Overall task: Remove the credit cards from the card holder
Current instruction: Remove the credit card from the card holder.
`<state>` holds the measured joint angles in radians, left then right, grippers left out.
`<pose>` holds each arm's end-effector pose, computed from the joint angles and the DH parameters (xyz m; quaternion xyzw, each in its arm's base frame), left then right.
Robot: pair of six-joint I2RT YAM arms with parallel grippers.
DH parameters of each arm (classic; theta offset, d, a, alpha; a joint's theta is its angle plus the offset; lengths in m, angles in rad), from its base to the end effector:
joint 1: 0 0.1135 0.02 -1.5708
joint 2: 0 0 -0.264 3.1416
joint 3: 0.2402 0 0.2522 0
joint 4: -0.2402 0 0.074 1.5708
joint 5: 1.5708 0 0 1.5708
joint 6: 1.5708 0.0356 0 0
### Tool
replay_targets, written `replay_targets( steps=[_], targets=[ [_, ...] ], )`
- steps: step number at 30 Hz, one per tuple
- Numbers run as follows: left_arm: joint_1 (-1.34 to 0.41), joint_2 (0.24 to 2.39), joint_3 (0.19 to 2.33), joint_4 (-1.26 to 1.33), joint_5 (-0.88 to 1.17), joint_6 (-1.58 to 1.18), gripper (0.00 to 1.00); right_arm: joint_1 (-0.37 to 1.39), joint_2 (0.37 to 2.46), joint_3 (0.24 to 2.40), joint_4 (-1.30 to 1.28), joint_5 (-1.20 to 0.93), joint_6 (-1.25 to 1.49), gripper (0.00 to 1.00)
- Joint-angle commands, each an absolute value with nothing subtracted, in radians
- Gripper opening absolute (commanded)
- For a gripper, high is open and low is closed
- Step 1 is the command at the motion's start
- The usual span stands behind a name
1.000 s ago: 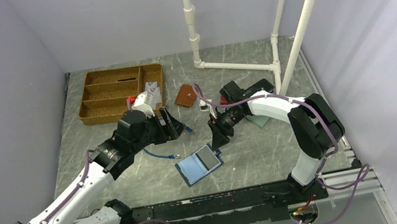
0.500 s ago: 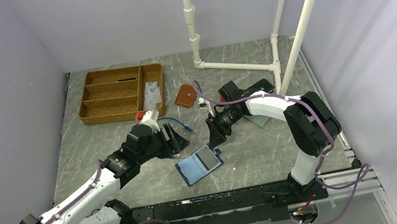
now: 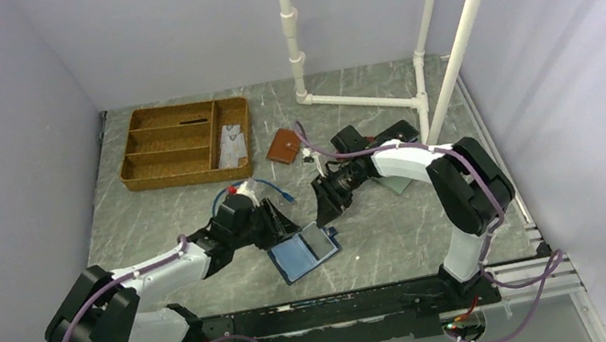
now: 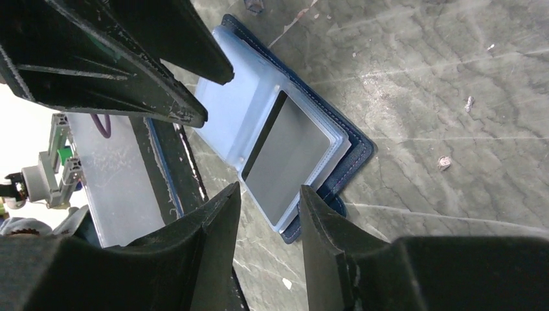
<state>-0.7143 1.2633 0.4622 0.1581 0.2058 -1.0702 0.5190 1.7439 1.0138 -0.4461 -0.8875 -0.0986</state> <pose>0.1771 -0.1632 0.1657 -0.1122 0.8837 -0.4041 0.2078 0.2686 0.1852 0.1658 -0.3493 0.8182 0.4487 0.0853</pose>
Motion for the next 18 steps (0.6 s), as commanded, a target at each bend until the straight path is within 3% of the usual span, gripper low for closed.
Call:
replay_targets(
  steps=[1,18],
  targets=[
    [-0.732,1.264,0.484,0.236,0.206,-1.105,0.46,0.536,1.77,1.021,-0.429,-0.864,-0.063,0.41],
    [-0.773,1.384,0.477,0.224,0.184,-1.221,0.42,0.56,1.831,1.033,-0.434,-0.79,-0.046,0.37]
  ],
)
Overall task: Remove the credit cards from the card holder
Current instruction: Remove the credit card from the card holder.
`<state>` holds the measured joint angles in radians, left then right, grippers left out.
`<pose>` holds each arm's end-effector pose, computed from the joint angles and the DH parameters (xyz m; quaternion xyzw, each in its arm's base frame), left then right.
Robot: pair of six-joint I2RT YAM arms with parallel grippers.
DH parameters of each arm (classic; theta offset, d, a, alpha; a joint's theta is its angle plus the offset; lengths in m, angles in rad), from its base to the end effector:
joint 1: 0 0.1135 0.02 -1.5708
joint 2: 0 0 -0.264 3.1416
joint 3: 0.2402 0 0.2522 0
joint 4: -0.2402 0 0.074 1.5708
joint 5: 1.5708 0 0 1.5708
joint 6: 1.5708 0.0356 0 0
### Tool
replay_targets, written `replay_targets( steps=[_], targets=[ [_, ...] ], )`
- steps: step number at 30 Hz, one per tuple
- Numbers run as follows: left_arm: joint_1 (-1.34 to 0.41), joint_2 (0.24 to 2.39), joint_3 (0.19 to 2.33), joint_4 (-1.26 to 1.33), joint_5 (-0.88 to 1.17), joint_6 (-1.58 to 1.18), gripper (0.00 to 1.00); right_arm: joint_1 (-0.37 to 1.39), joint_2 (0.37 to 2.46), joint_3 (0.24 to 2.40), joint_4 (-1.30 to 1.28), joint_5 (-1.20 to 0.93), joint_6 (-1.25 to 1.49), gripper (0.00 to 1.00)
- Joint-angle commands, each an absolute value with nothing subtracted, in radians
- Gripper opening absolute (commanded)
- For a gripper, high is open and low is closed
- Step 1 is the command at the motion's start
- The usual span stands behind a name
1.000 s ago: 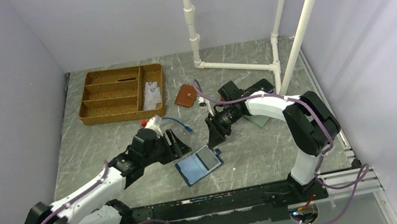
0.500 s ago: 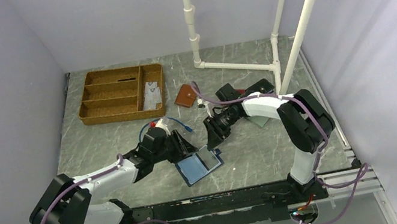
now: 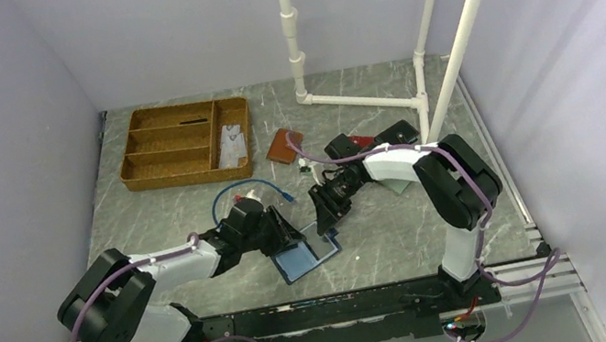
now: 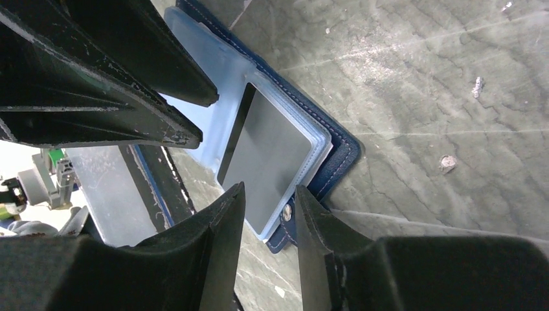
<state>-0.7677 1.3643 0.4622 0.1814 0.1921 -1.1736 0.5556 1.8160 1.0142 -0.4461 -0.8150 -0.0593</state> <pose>0.1728 -0.1762 0.1450 -0.1440 0.8962 -0.3881 0.1597 0.2657 0.1954 0.1420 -0.3349 0.8444 0.4154 0.0470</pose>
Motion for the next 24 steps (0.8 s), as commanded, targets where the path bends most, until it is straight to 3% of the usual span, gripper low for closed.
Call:
replay_targets(
  steps=[1,15,22,24],
  targets=[
    [-0.774,1.39,0.472,0.232,0.186,-1.229,0.42,0.561,1.833,1.032,-0.434,-0.788,-0.045,0.36],
    [-0.774,1.475,0.437,0.312,0.194,-1.326,0.35,0.566,1.865,1.036,-0.437,-0.852,-0.032,0.29],
    [-0.773,1.509,0.424,0.378,0.215,-1.361,0.34,0.575,1.887,1.037,-0.435,-0.889,-0.026,0.18],
    [-0.775,1.506,0.418,0.388,0.21,-1.366,0.3,0.581,1.894,1.041,-0.441,-0.897,-0.031,0.16]
  ],
)
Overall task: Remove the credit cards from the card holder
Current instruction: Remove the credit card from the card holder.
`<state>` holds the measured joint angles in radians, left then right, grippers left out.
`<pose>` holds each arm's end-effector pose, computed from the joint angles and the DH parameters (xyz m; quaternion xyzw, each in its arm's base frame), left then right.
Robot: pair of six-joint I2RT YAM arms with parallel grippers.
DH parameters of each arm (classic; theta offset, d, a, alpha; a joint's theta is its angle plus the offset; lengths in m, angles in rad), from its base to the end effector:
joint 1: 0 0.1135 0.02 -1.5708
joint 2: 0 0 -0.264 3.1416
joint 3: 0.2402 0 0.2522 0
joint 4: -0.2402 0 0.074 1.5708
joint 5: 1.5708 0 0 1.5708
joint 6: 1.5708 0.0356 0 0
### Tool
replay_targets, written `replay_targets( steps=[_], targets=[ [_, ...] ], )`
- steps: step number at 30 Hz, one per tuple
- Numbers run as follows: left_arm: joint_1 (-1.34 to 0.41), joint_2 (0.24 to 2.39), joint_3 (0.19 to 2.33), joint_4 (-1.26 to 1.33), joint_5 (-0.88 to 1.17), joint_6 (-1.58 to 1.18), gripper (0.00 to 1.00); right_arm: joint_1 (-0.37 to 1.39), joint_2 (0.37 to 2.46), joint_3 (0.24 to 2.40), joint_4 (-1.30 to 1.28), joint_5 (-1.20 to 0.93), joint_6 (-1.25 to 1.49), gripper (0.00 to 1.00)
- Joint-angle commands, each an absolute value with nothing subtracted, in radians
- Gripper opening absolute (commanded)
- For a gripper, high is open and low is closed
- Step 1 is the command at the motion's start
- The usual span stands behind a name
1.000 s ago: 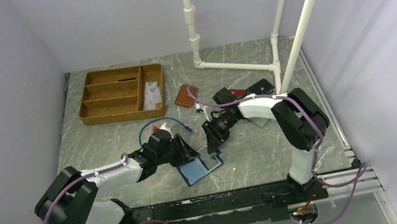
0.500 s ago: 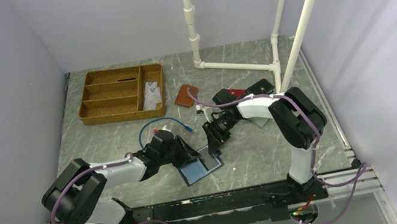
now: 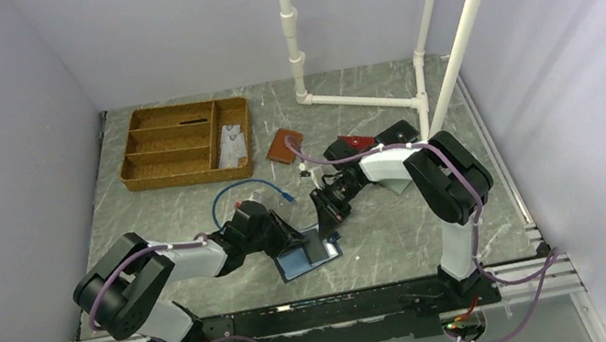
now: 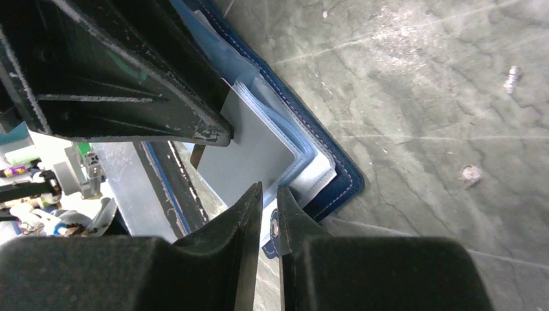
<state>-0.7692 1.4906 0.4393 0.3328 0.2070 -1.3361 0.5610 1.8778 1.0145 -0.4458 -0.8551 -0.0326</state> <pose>0.1777 -0.1823 0.1222 -0.2123 0.8815 -0.4038 0.1219 0.2649 0.1982 0.1239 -0.3156 0.8469 0.4278 0.0073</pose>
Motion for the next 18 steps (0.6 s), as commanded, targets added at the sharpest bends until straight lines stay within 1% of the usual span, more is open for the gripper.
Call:
replay_targets(
  steps=[1,4,6,8,9,13,18],
  targets=[
    [-0.774,1.502,0.415,0.385,0.206,-1.368,0.26,0.583,1.896,1.042,-0.441,-0.894,-0.032,0.16],
    [-0.774,1.484,0.419,0.353,0.192,-1.361,0.17,0.584,1.897,1.042,-0.44,-0.879,-0.031,0.16],
    [-0.775,1.47,0.426,0.319,0.182,-1.349,0.12,0.584,1.898,1.044,-0.442,-0.864,-0.031,0.16],
    [-0.774,1.457,0.433,0.288,0.173,-1.335,0.02,0.584,1.898,1.045,-0.443,-0.854,-0.032,0.16],
    [-0.774,1.453,0.435,0.277,0.169,-1.328,0.0,0.584,1.898,1.048,-0.445,-0.851,-0.034,0.16],
    [-0.773,1.43,0.436,0.246,0.158,-1.294,0.0,0.583,1.889,1.066,-0.469,-0.84,-0.066,0.2],
    [-0.775,1.387,0.405,0.318,0.174,-1.145,0.0,0.579,1.853,1.13,-0.574,-0.868,-0.197,0.29]
  ],
)
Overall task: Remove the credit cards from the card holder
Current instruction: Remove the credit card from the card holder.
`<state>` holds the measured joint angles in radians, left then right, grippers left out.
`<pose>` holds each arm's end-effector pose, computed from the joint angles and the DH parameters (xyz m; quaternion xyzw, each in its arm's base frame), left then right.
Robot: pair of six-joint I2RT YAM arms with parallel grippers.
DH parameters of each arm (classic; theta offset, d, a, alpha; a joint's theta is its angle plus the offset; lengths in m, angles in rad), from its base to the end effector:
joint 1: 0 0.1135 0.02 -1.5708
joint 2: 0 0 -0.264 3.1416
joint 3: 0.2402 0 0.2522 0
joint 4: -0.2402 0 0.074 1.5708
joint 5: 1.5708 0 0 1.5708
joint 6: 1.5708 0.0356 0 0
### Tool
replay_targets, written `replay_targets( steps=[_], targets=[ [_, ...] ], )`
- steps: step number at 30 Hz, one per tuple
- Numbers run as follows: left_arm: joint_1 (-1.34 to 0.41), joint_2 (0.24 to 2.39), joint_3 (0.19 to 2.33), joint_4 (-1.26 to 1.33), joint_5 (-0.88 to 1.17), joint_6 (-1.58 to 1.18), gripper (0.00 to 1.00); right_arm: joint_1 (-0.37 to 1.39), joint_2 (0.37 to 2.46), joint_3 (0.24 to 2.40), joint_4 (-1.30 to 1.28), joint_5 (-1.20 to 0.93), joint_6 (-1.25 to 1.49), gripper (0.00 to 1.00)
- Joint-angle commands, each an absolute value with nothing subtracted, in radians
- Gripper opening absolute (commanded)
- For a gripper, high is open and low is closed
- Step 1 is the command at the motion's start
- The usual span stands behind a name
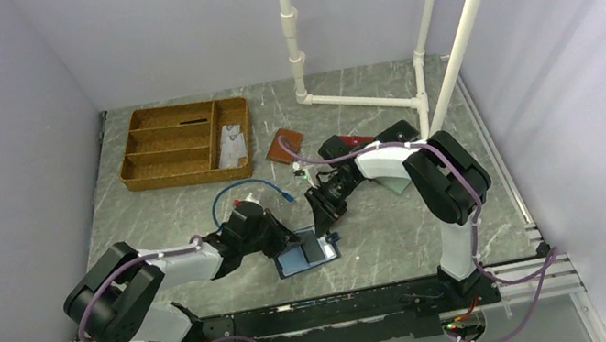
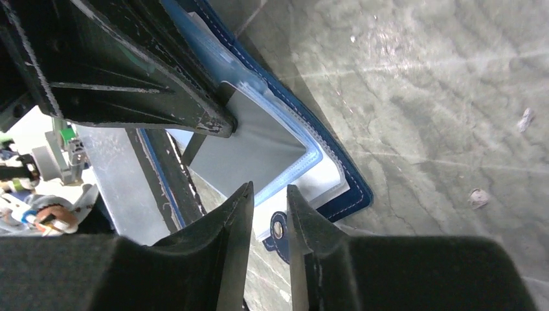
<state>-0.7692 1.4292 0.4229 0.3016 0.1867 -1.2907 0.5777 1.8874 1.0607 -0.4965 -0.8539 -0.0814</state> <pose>0.1732 -0.1769 0.1294 -0.1952 0.8833 -0.4017 0.1426 0.2669 0.2060 0.1304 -0.3407 0.8381 0.4259 0.0080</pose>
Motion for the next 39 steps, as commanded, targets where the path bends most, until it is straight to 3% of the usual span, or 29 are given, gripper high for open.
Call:
replay_targets(
  steps=[1,13,16,31,37,39],
  targets=[
    [-0.773,1.377,0.396,0.342,0.175,-1.107,0.0,0.578,1.843,1.139,-0.597,-0.879,-0.234,0.31],
    [-0.775,1.36,0.386,0.556,0.342,-0.692,0.0,0.571,1.746,1.155,-0.751,-0.929,-0.572,0.65],
    [-0.774,1.346,0.374,0.601,0.374,-0.629,0.0,0.57,1.749,1.154,-0.763,-0.942,-0.604,0.68],
    [-0.774,1.34,0.315,0.818,0.465,-0.643,0.0,0.565,1.802,1.173,-0.811,-1.046,-0.626,0.66],
    [-0.772,1.385,0.306,0.91,0.471,-0.686,0.0,0.564,1.819,1.176,-0.811,-1.075,-0.606,0.57],
    [-0.772,1.392,0.309,0.919,0.474,-0.693,0.0,0.564,1.823,1.177,-0.805,-1.083,-0.596,0.48]
  ],
)
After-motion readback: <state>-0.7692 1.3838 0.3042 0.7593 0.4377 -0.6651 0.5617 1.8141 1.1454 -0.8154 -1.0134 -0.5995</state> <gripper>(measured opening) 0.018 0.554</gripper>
